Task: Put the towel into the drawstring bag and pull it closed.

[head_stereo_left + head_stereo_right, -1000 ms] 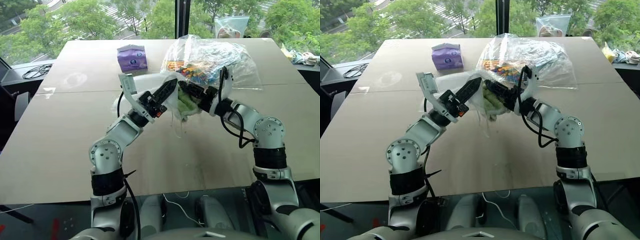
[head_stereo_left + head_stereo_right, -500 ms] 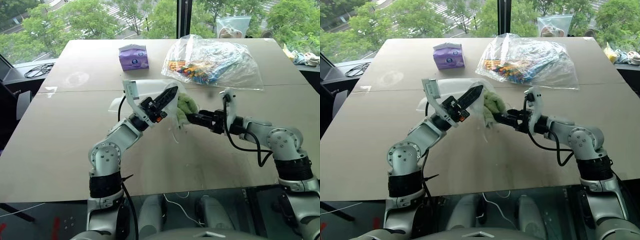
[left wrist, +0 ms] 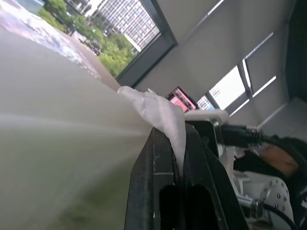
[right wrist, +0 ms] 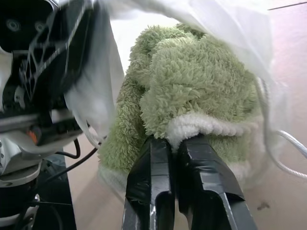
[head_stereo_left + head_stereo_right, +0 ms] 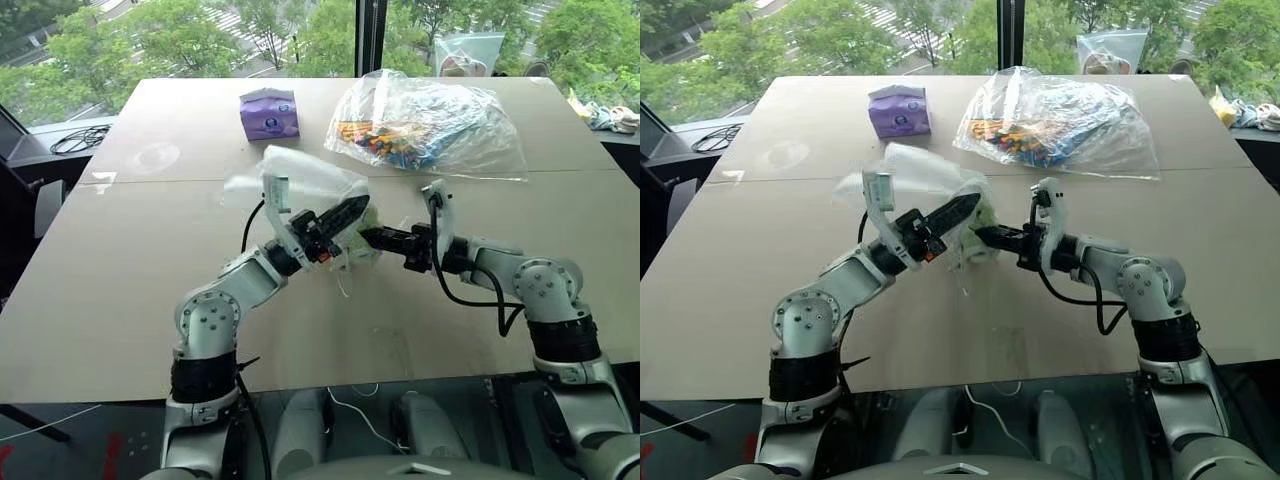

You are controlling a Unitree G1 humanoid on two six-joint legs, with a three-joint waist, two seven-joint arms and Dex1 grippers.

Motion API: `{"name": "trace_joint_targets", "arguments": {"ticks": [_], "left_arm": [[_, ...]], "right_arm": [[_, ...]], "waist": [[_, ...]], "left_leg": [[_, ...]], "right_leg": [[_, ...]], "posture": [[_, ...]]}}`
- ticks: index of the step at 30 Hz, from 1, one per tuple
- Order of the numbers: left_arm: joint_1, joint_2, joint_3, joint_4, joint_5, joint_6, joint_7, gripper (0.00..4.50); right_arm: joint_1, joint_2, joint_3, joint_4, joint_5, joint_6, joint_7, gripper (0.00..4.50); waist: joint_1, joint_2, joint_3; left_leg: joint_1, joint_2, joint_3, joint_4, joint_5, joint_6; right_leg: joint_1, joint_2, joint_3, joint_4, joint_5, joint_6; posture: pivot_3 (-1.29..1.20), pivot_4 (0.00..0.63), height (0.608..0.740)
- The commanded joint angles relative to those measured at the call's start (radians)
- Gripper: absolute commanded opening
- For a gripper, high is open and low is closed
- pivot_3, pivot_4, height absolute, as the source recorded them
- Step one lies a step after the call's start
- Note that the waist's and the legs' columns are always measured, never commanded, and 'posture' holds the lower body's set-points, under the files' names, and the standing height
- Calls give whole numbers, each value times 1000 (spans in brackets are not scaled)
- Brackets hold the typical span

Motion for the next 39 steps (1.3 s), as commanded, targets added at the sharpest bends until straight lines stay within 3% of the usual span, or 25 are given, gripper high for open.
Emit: {"name": "trace_joint_targets", "arguments": {"ticks": [1,4,8,12,15,17,20,24,30,35,39], "left_arm": [[7,21,-41,-69,-28,23,-46,0],[17,29,-51,-97,-75,47,-64,0],[31,46,-75,-143,-94,65,-67,0],[42,64,-98,-151,-54,49,-70,0],[29,87,-110,-131,31,5,-71,0],[16,131,-126,-118,115,-38,-102,0],[-13,204,-113,-70,221,-105,-148,0],[-40,223,-88,-11,315,-221,-185,0],[-42,186,-102,32,413,-310,-185,0],[-63,132,-101,56,456,-335,-154,0],[-71,111,-91,59,466,-335,-147,0]], "right_arm": [[-35,101,-65,-18,103,9,-38,38],[-49,239,-144,32,182,-30,-143,38],[-85,383,-306,136,403,-109,-315,38],[-90,425,-350,151,524,-138,-450,38],[-82,401,-306,122,493,-119,-494,38],[-63,353,-249,74,423,-84,-466,38],[-34,244,-179,5,344,-35,-391,1042],[12,84,-99,-53,203,-12,-272,2901],[123,-206,2,-209,30,-55,95,2901],[189,-235,-75,-288,50,-175,315,2901],[231,-248,-84,-268,-101,-314,366,2901]], "waist": [[-1,0,0],[-1,0,0],[1,0,0],[0,0,0],[-4,1,0],[-5,1,1],[-4,1,1],[-1,1,1],[3,0,1],[0,0,2],[3,-1,2]], "left_leg": [[0,0,0,0,0,0],[0,1,0,0,0,0],[0,1,0,0,0,0],[0,0,-1,0,0,0],[0,0,-1,0,0,0],[0,0,-1,-1,0,0],[0,0,-1,-2,0,0],[0,0,1,-3,0,0],[-1,-1,3,-4,0,0],[0,0,1,-4,0,0],[0,-1,-1,-3,0,0]], "right_leg": [[0,0,0,0,0,0],[0,0,-1,0,0,0],[0,0,-1,0,0,0],[1,-1,-1,0,0,0],[1,-2,-1,0,0,0],[0,-1,-1,0,0,0],[0,-1,-1,0,0,-1],[-1,-2,-1,-1,0,-1],[-1,-5,-1,-4,-1,-2],[-1,-1,0,-3,0,0],[-1,0,0,-3,0,0]], "posture": [[0,150,740],[0,150,740],[0,150,740],[0,150,740],[0,150,740],[0,150,740],[0,150,740],[0,150,740],[0,150,740],[0,150,740],[0,150,740]]}}
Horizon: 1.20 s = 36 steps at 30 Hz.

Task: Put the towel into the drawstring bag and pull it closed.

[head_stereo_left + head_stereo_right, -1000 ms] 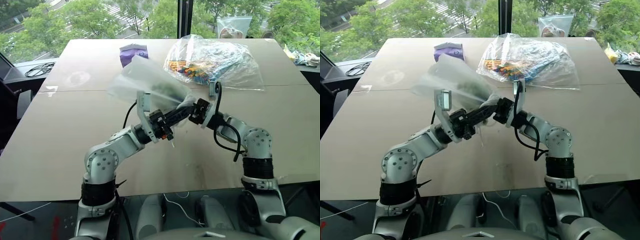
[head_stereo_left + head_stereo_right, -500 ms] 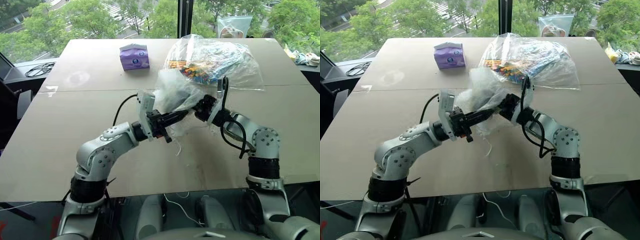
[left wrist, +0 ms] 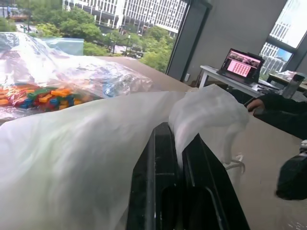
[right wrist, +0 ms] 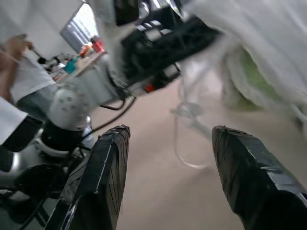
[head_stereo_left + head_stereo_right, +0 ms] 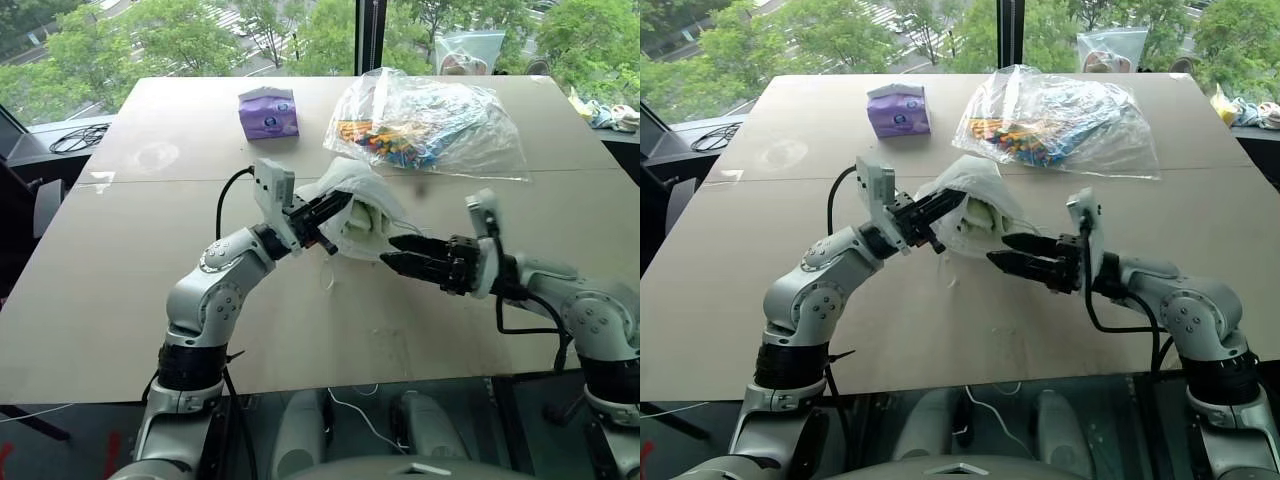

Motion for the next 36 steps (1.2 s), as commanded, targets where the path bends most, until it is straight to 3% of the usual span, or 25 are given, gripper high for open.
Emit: {"name": "trace_joint_targets", "arguments": {"ticks": [1,5,10,19,22,27,31,33,36], "left_arm": [[-20,-11,17,-6,10,-21,4,0],[-29,-20,23,15,36,-35,13,0],[-47,-26,30,40,48,-47,12,0],[-52,-28,20,47,81,-54,5,0],[-50,-25,21,44,86,-52,6,0],[-50,-22,28,39,91,-46,9,0],[-40,-28,45,29,52,-37,-8,0],[-25,-21,45,0,5,-6,-45,447],[21,34,28,-58,-26,56,-95,1506]], "right_arm": [[29,-25,-7,26,-191,-175,49,2901],[38,-48,-3,123,-376,-305,47,2901],[62,-134,98,203,-577,-368,99,2901],[-45,1,159,365,-722,-369,18,2901],[-43,25,136,366,-684,-361,60,2264],[-44,21,113,357,-665,-323,76,29],[-49,4,82,338,-654,-302,77,29],[-53,5,67,327,-643,-287,71,0],[-47,2,66,317,-651,-277,70,0]], "waist": [[0,0,0],[0,0,0],[4,0,0],[-1,0,0],[7,-1,0],[8,-1,0],[7,-1,0],[6,-1,0],[3,-1,0]], "left_leg": [[0,0,0,1,0,0],[0,-1,1,3,0,0],[0,-1,1,3,0,0],[1,-1,1,4,0,0],[1,-1,1,4,0,0],[1,-1,1,4,0,0],[1,-1,1,4,0,0],[1,-1,1,4,0,0],[1,-1,1,4,0,0]], "right_leg": [[0,0,0,0,0,0],[1,-1,0,0,0,0],[1,-1,0,1,0,0],[1,0,1,2,0,1],[1,0,0,2,0,1],[1,0,0,1,0,1],[1,0,0,2,0,1],[1,0,0,2,1,1],[1,0,0,2,1,1]], "posture": [[0,150,740],[0,150,740],[0,150,740],[0,150,740],[0,150,740],[0,150,740],[0,150,740],[0,150,740],[0,150,740]]}}
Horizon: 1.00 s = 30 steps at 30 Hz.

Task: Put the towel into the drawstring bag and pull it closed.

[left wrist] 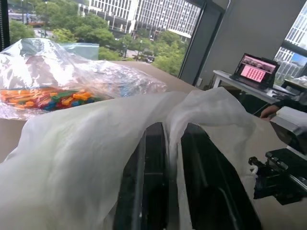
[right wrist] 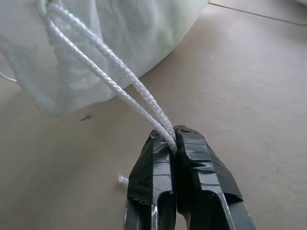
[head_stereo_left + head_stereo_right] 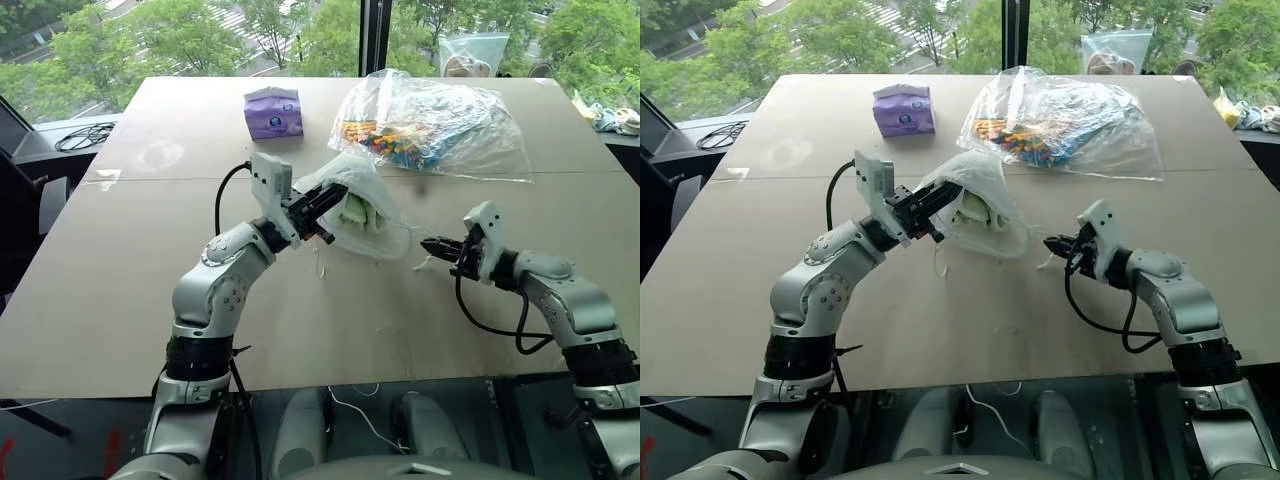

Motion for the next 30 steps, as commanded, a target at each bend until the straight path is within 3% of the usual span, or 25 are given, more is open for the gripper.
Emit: {"name": "trace_joint_targets", "arguments": {"ticks": [1,2,7,11,15,20,30], "left_arm": [[60,83,-1,-120,-70,79,-84,2178],[86,118,3,-144,-88,100,-113,2528],[240,325,83,-176,-92,127,-227,2528],[295,396,163,-134,-68,86,-241,2528],[362,408,155,-147,-22,34,-263,2528],[392,375,41,-124,116,-61,-237,2528],[283,277,-113,77,325,-231,-200,2528]], "right_arm": [[-5,-13,-27,-59,6,11,-2,0],[-1,-14,-24,-62,2,13,-3,0],[3,-5,-23,-71,-1,23,-9,0],[1,-7,-25,-63,0,22,-3,0],[-18,-6,-22,-44,-4,23,2,0],[-33,-1,-16,-40,-8,27,5,0],[-52,-4,-18,-45,-5,44,10,0]], "waist": [[-6,0,0],[-7,0,0],[-10,1,0],[-6,1,0],[-6,1,0],[-5,1,0],[-5,1,0]], "left_leg": [[0,0,0,0,0,0],[0,0,0,0,0,0],[1,1,0,-1,0,0],[1,2,0,-1,-1,-2],[1,2,2,-1,-3,-5],[1,1,3,-2,-3,-4],[1,2,4,-2,-1,-1]], "right_leg": [[0,0,0,0,0,0],[0,0,0,0,0,0],[-1,1,0,1,0,0],[-2,-2,-1,1,-2,-4],[-1,-7,-1,0,-2,-4],[-2,-6,0,-1,-2,-4],[-2,-5,0,0,-2,-4]], "posture": [[0,150,740],[0,150,740],[0,150,740],[0,150,740],[0,150,740],[0,150,740],[0,150,740]]}}
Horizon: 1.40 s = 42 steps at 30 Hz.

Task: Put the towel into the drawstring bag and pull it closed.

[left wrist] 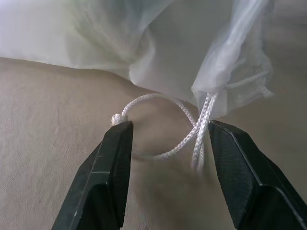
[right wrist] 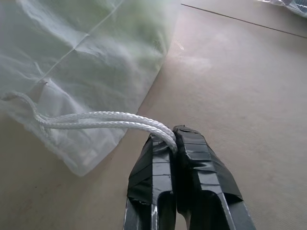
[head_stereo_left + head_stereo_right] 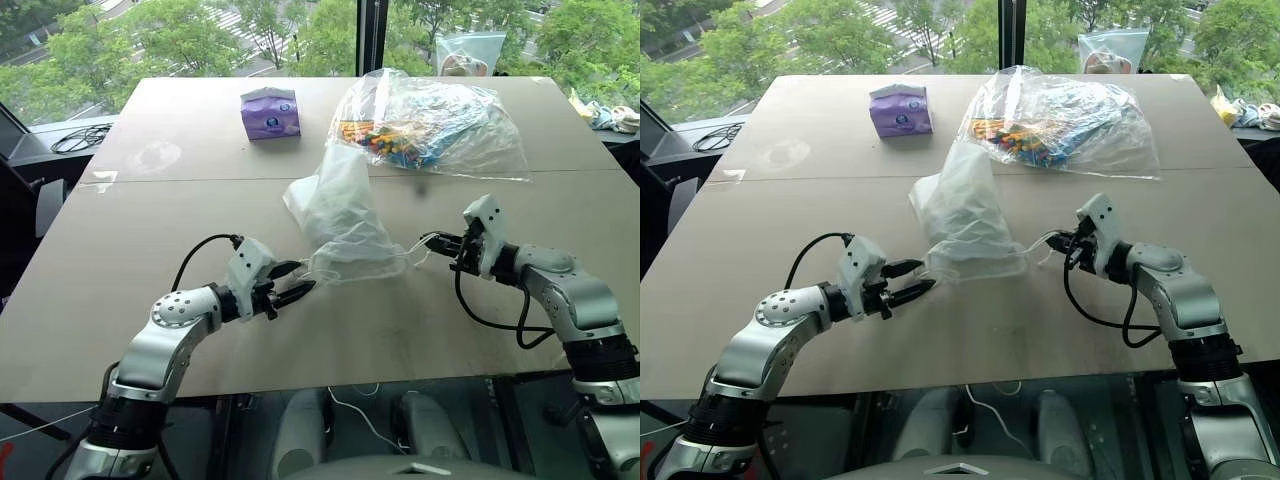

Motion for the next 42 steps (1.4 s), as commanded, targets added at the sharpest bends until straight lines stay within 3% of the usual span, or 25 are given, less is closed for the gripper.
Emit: {"name": "trace_joint_targets", "arguments": {"ticks": [1,4,8,17,26,31,39,42], "left_arm": [[-40,-36,-28,49,48,-68,15,2528],[-48,-71,-22,67,51,-109,10,1721],[-36,-74,-8,74,70,-147,20,47],[-175,-134,103,140,222,-436,272,47],[-305,-124,238,247,436,-578,654,47],[-306,-208,323,211,389,-435,796,47],[-311,-346,522,166,220,-214,1013,47],[-296,-327,502,160,185,-169,976,47]], "right_arm": [[-24,-3,-19,-28,7,3,4,0],[-12,-3,-24,-38,8,3,-4,0],[0,4,-34,-48,8,-4,-22,0],[-120,92,-152,79,-12,-191,-149,0],[-344,148,-298,399,-110,-482,-437,0],[-423,152,-367,521,-112,-458,-627,0],[-545,146,-743,776,175,-244,-1137,0],[-534,137,-754,775,221,-192,-1150,0]], "waist": [[1,0,0],[0,0,0],[0,0,0],[3,0,0],[1,0,0],[-1,0,0],[2,0,0],[-2,0,0]], "left_leg": [[0,-1,0,0,0,0],[0,-1,0,0,0,1],[0,-1,0,0,0,1],[0,-1,0,2,0,1],[0,-1,6,1,1,1],[0,-1,7,1,1,0],[0,-1,7,2,2,-1],[0,-1,7,3,1,0]], "right_leg": [[0,1,0,0,0,0],[0,1,0,0,2,3],[0,1,0,0,2,3],[1,2,0,2,2,4],[1,4,0,2,2,5],[0,3,1,3,3,5],[1,3,1,6,3,5],[1,3,1,7,3,5]], "posture": [[0,150,740],[0,150,740],[0,150,740],[0,150,740],[0,150,740],[0,150,740],[0,150,740],[0,150,740]]}}
